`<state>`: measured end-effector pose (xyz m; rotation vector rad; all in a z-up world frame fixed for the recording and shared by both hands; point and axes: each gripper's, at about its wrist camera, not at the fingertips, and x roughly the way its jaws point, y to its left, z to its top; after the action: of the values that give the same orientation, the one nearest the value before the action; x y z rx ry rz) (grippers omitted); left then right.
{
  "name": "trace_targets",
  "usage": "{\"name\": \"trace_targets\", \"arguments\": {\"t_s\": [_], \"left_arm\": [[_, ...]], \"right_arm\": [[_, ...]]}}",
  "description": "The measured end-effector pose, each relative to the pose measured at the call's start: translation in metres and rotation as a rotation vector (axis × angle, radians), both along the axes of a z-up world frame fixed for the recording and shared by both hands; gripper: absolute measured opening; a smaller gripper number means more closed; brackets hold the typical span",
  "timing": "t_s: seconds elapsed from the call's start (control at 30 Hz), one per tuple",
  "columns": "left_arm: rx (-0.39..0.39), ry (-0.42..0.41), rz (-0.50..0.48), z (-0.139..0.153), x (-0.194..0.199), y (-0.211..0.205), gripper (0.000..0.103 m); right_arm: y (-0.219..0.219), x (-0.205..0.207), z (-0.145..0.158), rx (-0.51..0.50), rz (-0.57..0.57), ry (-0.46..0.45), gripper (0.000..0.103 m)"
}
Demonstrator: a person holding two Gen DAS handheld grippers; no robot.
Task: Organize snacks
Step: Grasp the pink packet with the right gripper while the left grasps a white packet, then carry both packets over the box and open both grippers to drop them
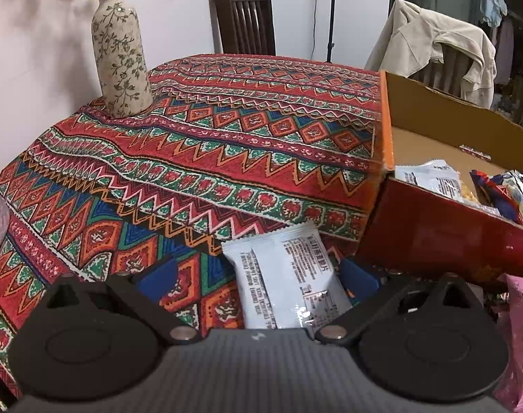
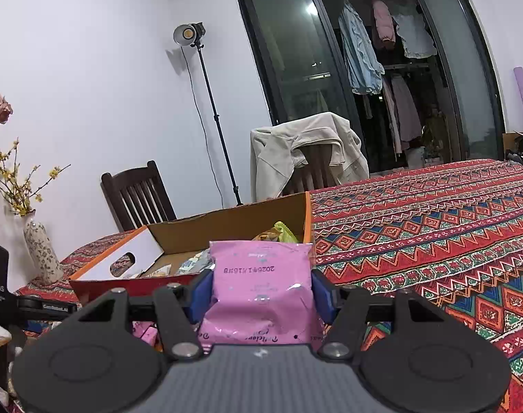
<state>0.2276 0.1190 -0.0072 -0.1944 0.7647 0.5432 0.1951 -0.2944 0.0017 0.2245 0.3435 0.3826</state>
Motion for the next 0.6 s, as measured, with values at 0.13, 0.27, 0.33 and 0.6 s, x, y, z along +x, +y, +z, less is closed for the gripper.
{"name": "trace_targets", "arguments": {"t_s": [0.13, 0.27, 0.33, 0.6], "left_arm": [[-0.004, -0.015, -0.025, 0.005, -0.006, -0.001, 0.071], [-0.015, -0.047, -0.056, 0.007, -0.017, 0.002, 0.053], [-0.021, -0.063, -0.06, 0.007, -0.025, 0.006, 0.051], [-0.041, -0.131, -0.068, 0.016, -0.058, 0.013, 0.049]], "right_arm": [[0.0, 0.0, 0.0, 0.0, 0.002, 0.002, 0.06], [0.0, 0.001, 0.0, 0.0, 0.003, 0.003, 0.06], [0.001, 0.001, 0.0, 0.0, 0.005, 0.004, 0.06], [0.003, -0.001, 0.0, -0.006, 0.008, -0.009, 0.06]]}}
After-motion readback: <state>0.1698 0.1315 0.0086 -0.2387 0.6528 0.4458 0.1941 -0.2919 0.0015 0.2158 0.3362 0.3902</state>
